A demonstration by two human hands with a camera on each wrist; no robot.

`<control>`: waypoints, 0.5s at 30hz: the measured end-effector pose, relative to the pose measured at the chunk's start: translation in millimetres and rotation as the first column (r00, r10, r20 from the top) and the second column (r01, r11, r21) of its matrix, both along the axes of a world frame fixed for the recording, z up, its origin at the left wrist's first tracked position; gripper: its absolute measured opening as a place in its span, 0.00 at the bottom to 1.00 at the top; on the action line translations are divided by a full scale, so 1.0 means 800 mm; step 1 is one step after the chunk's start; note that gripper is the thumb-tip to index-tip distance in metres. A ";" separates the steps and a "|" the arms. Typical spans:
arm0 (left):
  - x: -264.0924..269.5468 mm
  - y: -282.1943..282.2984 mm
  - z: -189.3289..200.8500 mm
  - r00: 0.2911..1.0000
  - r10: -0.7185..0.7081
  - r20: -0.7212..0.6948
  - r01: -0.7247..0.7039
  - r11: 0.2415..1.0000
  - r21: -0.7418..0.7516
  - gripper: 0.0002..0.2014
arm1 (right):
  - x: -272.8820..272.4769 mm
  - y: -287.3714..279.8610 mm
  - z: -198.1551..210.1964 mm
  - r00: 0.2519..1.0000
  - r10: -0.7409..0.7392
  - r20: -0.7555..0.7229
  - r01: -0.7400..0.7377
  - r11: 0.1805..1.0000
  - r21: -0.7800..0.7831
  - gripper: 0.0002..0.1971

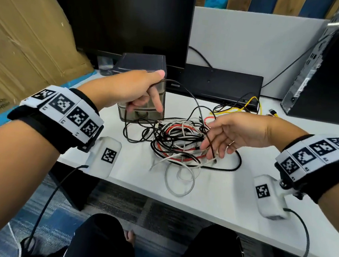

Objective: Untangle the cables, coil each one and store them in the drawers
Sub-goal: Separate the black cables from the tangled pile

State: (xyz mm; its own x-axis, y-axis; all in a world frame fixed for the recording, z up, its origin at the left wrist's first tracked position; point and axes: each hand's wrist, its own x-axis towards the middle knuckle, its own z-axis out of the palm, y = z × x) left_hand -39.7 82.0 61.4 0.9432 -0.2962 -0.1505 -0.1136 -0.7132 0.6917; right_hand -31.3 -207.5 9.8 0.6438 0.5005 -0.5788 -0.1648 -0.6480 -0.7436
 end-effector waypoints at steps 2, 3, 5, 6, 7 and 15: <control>0.002 0.004 0.002 0.999 0.035 0.025 -0.035 0.999 -0.006 0.37 | 0.004 0.003 -0.001 0.991 -0.053 0.120 0.057 0.998 -0.034 0.26; 0.002 0.006 0.004 0.999 0.047 0.015 -0.047 0.999 -0.004 0.33 | 0.008 0.005 -0.003 0.963 -0.067 0.261 0.088 0.994 -0.069 0.22; 0.000 0.007 0.007 0.999 0.044 -0.004 -0.044 0.999 0.031 0.25 | 0.016 0.007 -0.005 0.844 -0.053 0.534 0.140 0.982 -0.123 0.10; -0.002 0.007 0.007 0.999 0.032 -0.006 -0.031 0.998 0.059 0.21 | 0.019 0.009 -0.006 0.804 -0.022 0.594 0.130 0.982 -0.140 0.09; -0.004 0.005 0.008 1.000 0.013 -0.006 -0.012 0.996 0.085 0.19 | 0.020 0.013 -0.006 0.796 0.013 0.605 0.101 0.983 -0.154 0.08; -0.010 -0.014 -0.003 0.998 -0.056 0.002 0.055 0.985 0.163 0.13 | 0.019 0.048 -0.028 0.706 0.308 0.638 -0.032 0.914 -0.405 0.05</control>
